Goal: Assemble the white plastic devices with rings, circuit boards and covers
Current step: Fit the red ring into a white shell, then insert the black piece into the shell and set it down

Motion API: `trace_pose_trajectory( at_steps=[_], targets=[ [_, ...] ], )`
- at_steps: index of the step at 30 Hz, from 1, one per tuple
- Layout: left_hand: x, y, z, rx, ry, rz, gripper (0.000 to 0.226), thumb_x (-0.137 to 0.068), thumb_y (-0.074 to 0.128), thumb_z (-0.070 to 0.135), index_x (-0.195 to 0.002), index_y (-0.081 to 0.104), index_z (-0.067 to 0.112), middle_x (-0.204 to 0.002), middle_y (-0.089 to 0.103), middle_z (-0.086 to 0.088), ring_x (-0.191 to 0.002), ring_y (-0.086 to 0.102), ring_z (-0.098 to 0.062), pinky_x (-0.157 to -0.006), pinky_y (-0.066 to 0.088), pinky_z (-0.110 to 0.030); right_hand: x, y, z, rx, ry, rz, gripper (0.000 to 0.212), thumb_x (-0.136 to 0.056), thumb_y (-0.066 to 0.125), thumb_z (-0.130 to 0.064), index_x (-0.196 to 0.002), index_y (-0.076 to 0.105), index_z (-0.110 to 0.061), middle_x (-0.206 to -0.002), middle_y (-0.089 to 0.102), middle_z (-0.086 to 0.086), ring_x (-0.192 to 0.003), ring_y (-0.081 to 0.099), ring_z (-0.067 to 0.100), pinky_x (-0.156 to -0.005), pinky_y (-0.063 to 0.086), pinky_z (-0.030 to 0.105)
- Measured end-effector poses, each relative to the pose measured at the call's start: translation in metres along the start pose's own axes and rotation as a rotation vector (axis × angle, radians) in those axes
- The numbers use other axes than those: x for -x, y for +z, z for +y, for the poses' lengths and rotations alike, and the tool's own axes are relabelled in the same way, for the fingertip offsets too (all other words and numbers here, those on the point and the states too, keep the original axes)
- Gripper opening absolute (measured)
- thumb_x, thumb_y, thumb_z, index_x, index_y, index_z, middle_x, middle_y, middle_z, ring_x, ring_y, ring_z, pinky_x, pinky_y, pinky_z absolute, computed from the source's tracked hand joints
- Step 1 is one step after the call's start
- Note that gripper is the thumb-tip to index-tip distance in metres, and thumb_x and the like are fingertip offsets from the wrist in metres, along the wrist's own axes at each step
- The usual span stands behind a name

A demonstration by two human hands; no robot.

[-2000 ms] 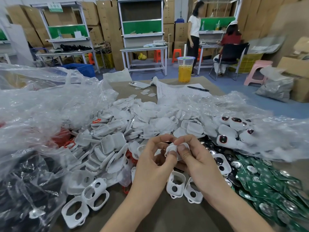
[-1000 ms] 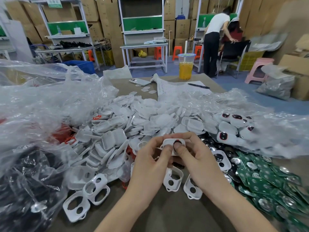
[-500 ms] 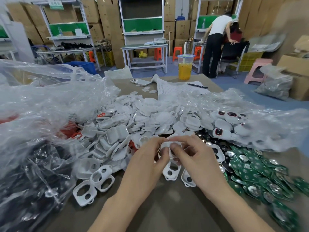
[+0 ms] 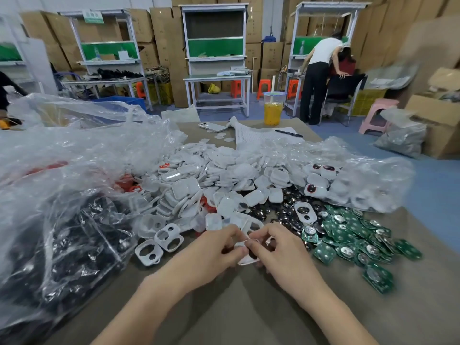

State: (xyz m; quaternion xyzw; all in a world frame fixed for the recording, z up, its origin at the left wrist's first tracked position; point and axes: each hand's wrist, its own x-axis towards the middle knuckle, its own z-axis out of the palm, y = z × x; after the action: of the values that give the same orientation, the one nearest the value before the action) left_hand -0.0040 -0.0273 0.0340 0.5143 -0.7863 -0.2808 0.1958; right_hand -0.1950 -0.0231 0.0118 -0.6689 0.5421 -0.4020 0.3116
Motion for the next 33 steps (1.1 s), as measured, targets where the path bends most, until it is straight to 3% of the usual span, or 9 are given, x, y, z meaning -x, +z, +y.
trace_pose_trajectory(
  at_steps=[4, 7, 11, 13, 15, 21, 27, 30, 33],
  targets=[
    [-0.009, -0.014, 0.004, -0.153, -0.006, -0.109, 0.015, -0.1, 0.055, 0.044, -0.112, 0.056, 0.036, -0.075, 0.066, 0.004, -0.066, 0.057, -0.006, -0.063, 0.042, -0.025, -0.002, 0.004, 0.001, 0.103, -0.028, 0.023, 0.009, -0.087, 0.075, -0.028, -0.081, 0.069, -0.031, -0.087, 0.063, -0.012, -0.08, 0.061, -0.001, -0.067, 0.043, 0.011],
    [-0.015, -0.02, 0.006, -0.236, 0.002, -0.121, 0.018, -0.1, 0.057, 0.045, -0.115, 0.06, 0.035, -0.067, 0.055, 0.009, -0.058, 0.051, 0.008, -0.051, 0.034, -0.012, -0.003, 0.006, 0.001, 0.18, -0.054, 0.042, 0.008, -0.087, 0.074, -0.025, -0.081, 0.071, -0.029, -0.083, 0.06, -0.013, -0.087, 0.055, -0.004, -0.071, 0.04, 0.008],
    [-0.015, -0.015, -0.003, -0.157, 0.014, -0.102, 0.012, -0.098, 0.059, 0.046, -0.107, 0.062, 0.04, -0.068, 0.05, 0.01, -0.058, 0.046, 0.0, -0.056, 0.032, -0.016, -0.004, 0.006, 0.001, 0.22, -0.067, 0.039, 0.003, -0.088, 0.072, -0.026, -0.085, 0.072, -0.027, -0.086, 0.06, -0.012, -0.089, 0.053, -0.003, -0.074, 0.039, 0.008],
    [-0.011, -0.012, -0.012, -0.03, -0.002, -0.05, 0.014, -0.097, 0.06, 0.048, -0.109, 0.064, 0.043, -0.078, 0.062, 0.011, -0.069, 0.055, -0.001, -0.069, 0.043, -0.023, -0.004, 0.006, 0.001, 0.197, -0.065, 0.045, 0.005, -0.089, 0.072, -0.028, -0.084, 0.072, -0.029, -0.088, 0.061, -0.012, -0.089, 0.053, -0.004, -0.075, 0.038, 0.007],
    [-0.006, -0.008, -0.02, 0.093, -0.011, 0.034, 0.014, -0.097, 0.06, 0.046, -0.11, 0.066, 0.047, -0.088, 0.071, 0.015, -0.083, 0.064, 0.002, -0.075, 0.046, -0.018, -0.003, 0.005, 0.001, 0.165, -0.065, 0.062, 0.008, -0.091, 0.069, -0.031, -0.084, 0.07, -0.031, -0.09, 0.062, -0.011, -0.087, 0.055, -0.002, -0.075, 0.037, 0.008],
    [0.0, 0.006, -0.034, 0.207, -0.009, 0.367, 0.014, -0.099, 0.056, 0.049, -0.095, 0.068, 0.043, -0.079, 0.067, 0.012, -0.073, 0.062, -0.007, -0.068, 0.046, -0.02, -0.002, 0.004, 0.005, 0.011, -0.057, 0.103, 0.013, -0.099, 0.059, -0.03, -0.092, 0.069, -0.03, -0.086, 0.064, -0.013, -0.075, 0.06, 0.007, -0.07, 0.045, 0.027],
    [0.002, 0.008, -0.033, 0.187, 0.016, 0.381, 0.025, -0.1, 0.049, 0.057, -0.097, 0.065, 0.038, -0.076, 0.061, 0.0, -0.07, 0.058, -0.02, -0.067, 0.051, -0.038, -0.009, -0.001, 0.008, -0.077, -0.034, 0.182, 0.013, -0.1, 0.056, -0.037, -0.094, 0.068, -0.039, -0.087, 0.065, -0.027, -0.08, 0.062, 0.001, -0.065, 0.041, 0.009],
    [0.002, 0.008, -0.03, 0.062, 0.041, 0.448, 0.022, -0.101, 0.047, 0.052, -0.097, 0.064, 0.039, -0.079, 0.061, 0.014, -0.071, 0.054, -0.006, -0.063, 0.043, -0.016, -0.019, -0.002, 0.012, -0.067, -0.026, 0.193, 0.013, -0.1, 0.055, -0.039, -0.095, 0.067, -0.037, -0.086, 0.065, -0.025, -0.078, 0.06, 0.0, -0.064, 0.04, 0.01],
    [0.0, 0.007, -0.026, -0.132, 0.053, 0.57, 0.024, -0.101, 0.047, 0.042, -0.108, 0.068, 0.031, -0.097, 0.06, 0.023, -0.093, 0.053, 0.0, -0.08, 0.04, -0.01, -0.031, -0.004, 0.016, -0.029, -0.03, 0.199, 0.013, -0.101, 0.054, -0.039, -0.096, 0.066, -0.038, -0.091, 0.066, -0.024, -0.083, 0.06, -0.002, -0.066, 0.04, 0.008]
  ],
)
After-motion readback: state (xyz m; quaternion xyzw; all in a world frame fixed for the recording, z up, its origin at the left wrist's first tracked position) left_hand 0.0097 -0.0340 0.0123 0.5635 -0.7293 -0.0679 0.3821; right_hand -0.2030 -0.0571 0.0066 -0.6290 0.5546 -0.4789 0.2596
